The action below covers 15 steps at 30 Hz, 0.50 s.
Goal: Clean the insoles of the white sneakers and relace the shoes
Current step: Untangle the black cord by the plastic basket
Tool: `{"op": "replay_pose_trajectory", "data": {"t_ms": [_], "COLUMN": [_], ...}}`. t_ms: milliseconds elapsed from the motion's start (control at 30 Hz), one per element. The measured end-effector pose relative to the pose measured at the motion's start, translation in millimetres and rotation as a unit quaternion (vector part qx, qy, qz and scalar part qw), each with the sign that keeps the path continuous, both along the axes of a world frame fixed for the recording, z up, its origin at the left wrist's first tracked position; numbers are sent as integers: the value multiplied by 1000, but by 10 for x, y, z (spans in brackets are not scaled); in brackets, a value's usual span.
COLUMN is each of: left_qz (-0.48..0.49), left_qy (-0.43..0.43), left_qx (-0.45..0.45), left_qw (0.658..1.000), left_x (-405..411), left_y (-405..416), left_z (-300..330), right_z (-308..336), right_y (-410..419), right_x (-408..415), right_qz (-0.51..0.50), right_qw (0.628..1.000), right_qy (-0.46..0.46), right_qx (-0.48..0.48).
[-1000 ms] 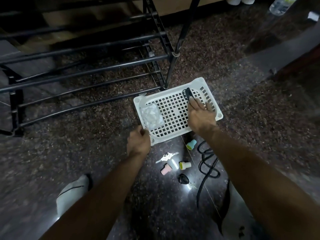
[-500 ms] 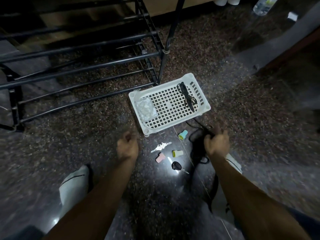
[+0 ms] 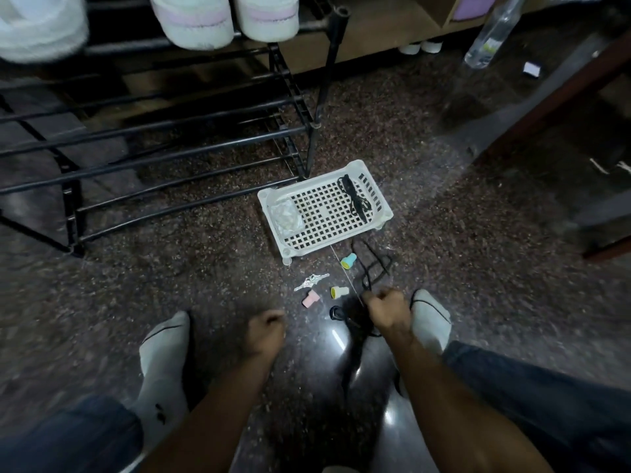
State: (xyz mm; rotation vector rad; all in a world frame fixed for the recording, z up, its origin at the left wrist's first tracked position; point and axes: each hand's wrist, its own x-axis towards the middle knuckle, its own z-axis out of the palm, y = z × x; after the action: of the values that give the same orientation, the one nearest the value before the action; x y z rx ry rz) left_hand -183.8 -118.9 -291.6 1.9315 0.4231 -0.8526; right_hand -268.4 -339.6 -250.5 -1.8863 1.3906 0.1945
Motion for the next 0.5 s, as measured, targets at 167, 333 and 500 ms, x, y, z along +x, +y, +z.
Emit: {"op": "replay_pose_trajectory", "data": {"t_ms": [167, 333, 500], "left_qz": [-74, -185, -248], "left_qy": [-59, -123, -196], "left_qx": [-68, -246, -263], "left_qw": [993, 944, 911], "left_x": [-12, 22, 69], "left_y": [-196, -379, -380], "left_z": [1029, 1819, 2364], "right_z": [621, 1610, 2362], "right_y": [180, 298, 372], "right_x": [24, 241, 539], "right_qz": [-18, 225, 316], "right_qw": [966, 918, 898], "right_qy": [-239, -271, -279], "right_qx": [96, 181, 124]}}
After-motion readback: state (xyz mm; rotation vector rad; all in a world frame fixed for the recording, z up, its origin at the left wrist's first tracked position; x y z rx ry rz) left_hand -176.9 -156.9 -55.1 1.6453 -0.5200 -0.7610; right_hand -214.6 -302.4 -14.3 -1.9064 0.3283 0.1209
